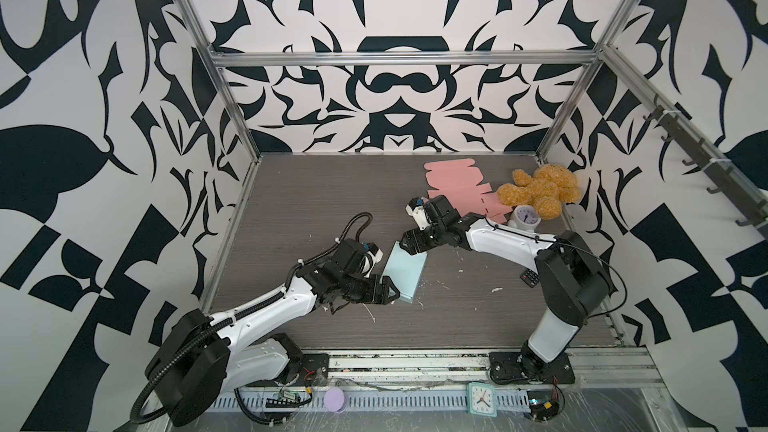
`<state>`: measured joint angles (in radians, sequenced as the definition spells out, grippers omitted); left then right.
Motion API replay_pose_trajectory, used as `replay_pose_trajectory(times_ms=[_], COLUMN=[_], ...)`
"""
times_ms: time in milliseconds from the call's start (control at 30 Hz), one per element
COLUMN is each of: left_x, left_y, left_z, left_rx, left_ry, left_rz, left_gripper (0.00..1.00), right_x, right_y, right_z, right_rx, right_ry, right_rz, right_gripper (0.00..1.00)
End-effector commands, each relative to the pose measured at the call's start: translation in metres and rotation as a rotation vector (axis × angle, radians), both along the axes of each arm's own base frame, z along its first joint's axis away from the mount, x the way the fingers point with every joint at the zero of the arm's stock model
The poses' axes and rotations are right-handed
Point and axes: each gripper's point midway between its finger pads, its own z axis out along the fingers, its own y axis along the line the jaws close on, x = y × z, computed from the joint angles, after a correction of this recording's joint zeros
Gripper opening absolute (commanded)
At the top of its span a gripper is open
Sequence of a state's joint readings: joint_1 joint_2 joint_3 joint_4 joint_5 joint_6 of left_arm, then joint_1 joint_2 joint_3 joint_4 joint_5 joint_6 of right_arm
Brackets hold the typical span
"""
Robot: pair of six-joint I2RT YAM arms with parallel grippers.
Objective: Fold the paper box
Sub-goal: 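Grasp the mint box at its two ends with both grippers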
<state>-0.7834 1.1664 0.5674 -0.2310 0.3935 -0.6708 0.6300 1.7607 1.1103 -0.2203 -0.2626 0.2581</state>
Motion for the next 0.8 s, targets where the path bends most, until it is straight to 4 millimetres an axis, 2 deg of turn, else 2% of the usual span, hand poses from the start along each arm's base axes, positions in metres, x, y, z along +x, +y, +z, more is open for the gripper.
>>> replay_pose_trajectory(times_ms=[0, 533, 767], left_x=[0.003, 0.023, 0.029], left_y=[-0.006, -0.021, -0.023], left_z=[-0.009, -0.031, -0.035], left_rx=[-0.005, 0.005, 0.012], left_ry=[0.015, -0.001, -0.009], left_rz=[0.031, 0.047, 0.045], left_gripper=[0.84, 0.84, 0.84], right_x=[0.004, -0.013, -0.022], right_y=[0.01, 0.01, 0.005], right_z=[0.012, -0.003, 0.0], right_rx=[0.032, 0.073, 0.095], right_ry=[-0.012, 0.067, 0.074], right_rz=[0.031, 0.038, 0.032], right_gripper=[0.82, 0.8, 0.79])
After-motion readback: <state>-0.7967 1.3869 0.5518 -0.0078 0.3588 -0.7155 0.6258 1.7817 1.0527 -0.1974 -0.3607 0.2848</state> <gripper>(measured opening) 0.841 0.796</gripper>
